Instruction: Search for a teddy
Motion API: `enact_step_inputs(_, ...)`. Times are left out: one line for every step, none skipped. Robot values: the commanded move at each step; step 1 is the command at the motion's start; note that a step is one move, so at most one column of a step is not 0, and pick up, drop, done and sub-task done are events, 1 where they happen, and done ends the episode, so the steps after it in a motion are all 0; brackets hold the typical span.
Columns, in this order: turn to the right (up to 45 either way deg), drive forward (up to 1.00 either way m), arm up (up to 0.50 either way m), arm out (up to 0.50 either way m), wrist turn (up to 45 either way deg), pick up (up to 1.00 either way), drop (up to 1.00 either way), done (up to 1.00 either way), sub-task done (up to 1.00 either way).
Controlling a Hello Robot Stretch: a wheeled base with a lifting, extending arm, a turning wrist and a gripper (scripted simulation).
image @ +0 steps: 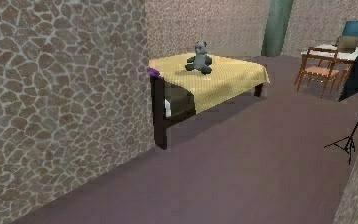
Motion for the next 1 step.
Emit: enact_step_inputs(0.0, 0.6, 0.0, 0.0, 0.0, 0.0, 0.0, 0.0, 0.0)
